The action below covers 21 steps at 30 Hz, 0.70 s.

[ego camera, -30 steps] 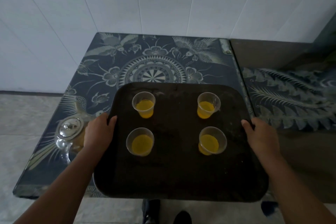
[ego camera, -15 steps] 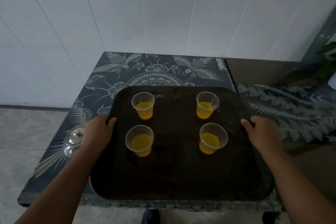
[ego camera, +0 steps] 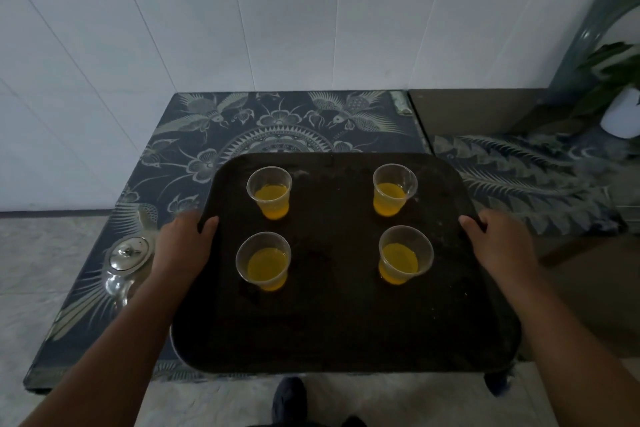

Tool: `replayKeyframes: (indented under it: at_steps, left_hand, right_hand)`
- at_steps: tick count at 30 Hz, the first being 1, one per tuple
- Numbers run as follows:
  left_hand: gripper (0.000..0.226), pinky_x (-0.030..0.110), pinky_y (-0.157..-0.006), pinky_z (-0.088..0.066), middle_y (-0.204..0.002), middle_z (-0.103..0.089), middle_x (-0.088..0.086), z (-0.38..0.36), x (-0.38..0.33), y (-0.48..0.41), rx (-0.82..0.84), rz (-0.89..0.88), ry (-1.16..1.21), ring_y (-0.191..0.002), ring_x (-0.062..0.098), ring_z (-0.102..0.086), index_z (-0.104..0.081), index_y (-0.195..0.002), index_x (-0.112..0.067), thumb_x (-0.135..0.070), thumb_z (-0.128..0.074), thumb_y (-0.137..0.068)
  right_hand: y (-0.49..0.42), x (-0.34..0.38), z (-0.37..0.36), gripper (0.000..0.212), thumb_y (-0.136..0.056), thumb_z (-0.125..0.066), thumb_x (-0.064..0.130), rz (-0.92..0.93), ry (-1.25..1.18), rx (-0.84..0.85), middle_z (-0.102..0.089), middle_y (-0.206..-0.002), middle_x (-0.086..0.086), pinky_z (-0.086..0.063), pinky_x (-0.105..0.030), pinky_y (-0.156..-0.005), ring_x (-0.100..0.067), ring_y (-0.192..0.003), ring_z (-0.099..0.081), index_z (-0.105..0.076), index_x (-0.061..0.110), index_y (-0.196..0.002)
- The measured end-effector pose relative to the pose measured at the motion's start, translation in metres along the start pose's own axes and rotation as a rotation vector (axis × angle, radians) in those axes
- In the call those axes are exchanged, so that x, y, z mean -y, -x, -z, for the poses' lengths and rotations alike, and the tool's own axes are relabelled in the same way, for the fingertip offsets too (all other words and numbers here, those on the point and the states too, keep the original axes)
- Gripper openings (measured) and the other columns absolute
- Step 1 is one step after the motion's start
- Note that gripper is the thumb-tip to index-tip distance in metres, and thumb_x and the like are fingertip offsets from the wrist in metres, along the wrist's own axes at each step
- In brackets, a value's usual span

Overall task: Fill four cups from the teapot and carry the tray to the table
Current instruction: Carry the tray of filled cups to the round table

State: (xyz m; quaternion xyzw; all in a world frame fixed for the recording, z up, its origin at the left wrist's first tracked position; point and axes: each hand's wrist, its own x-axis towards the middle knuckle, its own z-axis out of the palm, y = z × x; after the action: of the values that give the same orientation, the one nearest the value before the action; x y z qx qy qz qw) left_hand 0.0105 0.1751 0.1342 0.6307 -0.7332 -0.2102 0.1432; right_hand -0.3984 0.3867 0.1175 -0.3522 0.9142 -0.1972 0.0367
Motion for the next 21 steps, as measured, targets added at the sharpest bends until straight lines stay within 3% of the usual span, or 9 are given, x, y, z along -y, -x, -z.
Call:
replayKeyframes:
  at_steps: [6, 13, 16, 21]
  left_hand:
    - [0.024, 0.037, -0.066, -0.045, -0.077, -0.063, 0.006, -0.019, -0.031, 0.019, 0.035, -0.039, -0.004, -0.068, 0.018, -0.058, -0.065, -0.09, -0.01, -0.029, -0.056, -0.103]
    - [0.027, 0.044, -0.072, -0.056, -0.079, -0.066, 0.007, -0.05, -0.073, 0.038, 0.12, -0.094, -0.002, -0.075, 0.023, -0.065, -0.065, -0.089, -0.012, -0.034, -0.056, -0.102]
    - [0.028, 0.04, -0.068, -0.05, -0.075, -0.062, 0.004, -0.063, -0.093, 0.042, 0.162, -0.157, 0.009, -0.075, 0.023, -0.062, -0.061, -0.083, -0.014, -0.033, -0.056, -0.102]
    - [0.029, 0.038, -0.062, -0.048, -0.072, -0.062, 0.005, -0.086, -0.13, 0.04, 0.256, -0.314, -0.006, -0.069, 0.02, -0.061, -0.057, -0.077, -0.017, -0.032, -0.057, -0.102]
  right_hand:
    - [0.022, -0.042, 0.018, 0.042, -0.097, -0.056, 0.04, -0.081, -0.001, -0.017, -0.053, -0.062, -0.008, -0.04, -0.035, -0.054, -0.022, -0.057, -0.052, -0.052, 0.012, -0.068]
    - [0.065, -0.108, 0.041, 0.046, -0.096, -0.056, 0.042, -0.161, 0.015, -0.088, -0.049, -0.061, -0.008, -0.039, -0.037, -0.057, -0.024, -0.057, -0.048, -0.045, 0.012, -0.064]
    - [0.089, -0.133, 0.052, 0.045, -0.097, -0.055, 0.045, -0.272, 0.047, -0.103, -0.051, -0.063, -0.008, -0.035, -0.035, -0.057, -0.025, -0.058, -0.047, -0.049, 0.011, -0.067]
    - [0.144, -0.155, 0.069, 0.039, -0.097, -0.056, 0.044, -0.502, 0.064, -0.134, -0.055, -0.066, -0.005, -0.042, -0.034, -0.059, -0.021, -0.06, -0.053, -0.054, 0.014, -0.071]
